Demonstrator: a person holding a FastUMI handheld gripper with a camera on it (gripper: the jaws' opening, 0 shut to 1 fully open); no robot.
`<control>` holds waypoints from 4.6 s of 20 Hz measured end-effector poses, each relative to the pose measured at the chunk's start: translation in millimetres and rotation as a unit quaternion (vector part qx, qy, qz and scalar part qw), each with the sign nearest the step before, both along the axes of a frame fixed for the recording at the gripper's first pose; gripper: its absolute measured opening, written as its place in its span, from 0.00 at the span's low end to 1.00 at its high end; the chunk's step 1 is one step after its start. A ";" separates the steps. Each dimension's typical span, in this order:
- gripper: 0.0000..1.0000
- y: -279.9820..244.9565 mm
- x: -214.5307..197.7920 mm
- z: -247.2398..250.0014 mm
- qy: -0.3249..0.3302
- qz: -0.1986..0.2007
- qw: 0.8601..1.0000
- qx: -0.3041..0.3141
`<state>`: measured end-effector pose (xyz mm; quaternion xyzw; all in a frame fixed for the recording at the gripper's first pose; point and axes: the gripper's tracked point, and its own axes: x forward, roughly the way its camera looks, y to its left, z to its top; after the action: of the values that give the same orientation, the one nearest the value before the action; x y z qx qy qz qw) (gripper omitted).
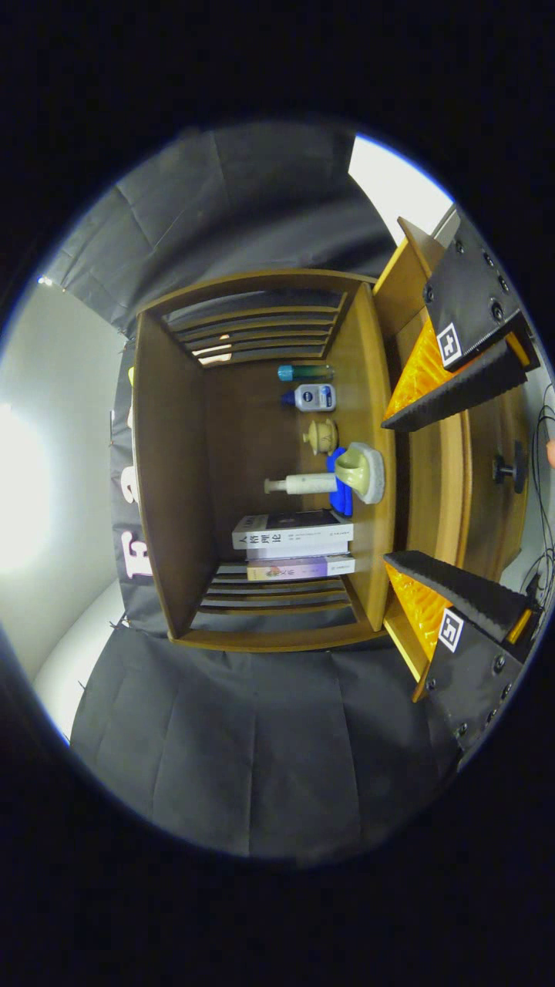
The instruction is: Pull open the drawer, take out the items inside it, and place them on the countertop above the cabinet.
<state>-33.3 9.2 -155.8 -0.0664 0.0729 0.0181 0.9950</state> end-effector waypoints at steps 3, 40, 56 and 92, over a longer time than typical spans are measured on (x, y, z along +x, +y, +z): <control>0.98 -0.5 -10.8 -15.8 0.010 0.005 1.000 -0.012; 0.97 -16.9 10.2 -117.5 0.082 -0.050 0.994 -0.045; 0.97 -29.5 79.1 -138.1 0.083 -0.069 0.992 -0.059; 0.97 18.3 21.8 114.9 -0.094 -0.006 0.996 0.003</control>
<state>-11.5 27.4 -40.8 -0.0644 -0.0208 0.0059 0.9977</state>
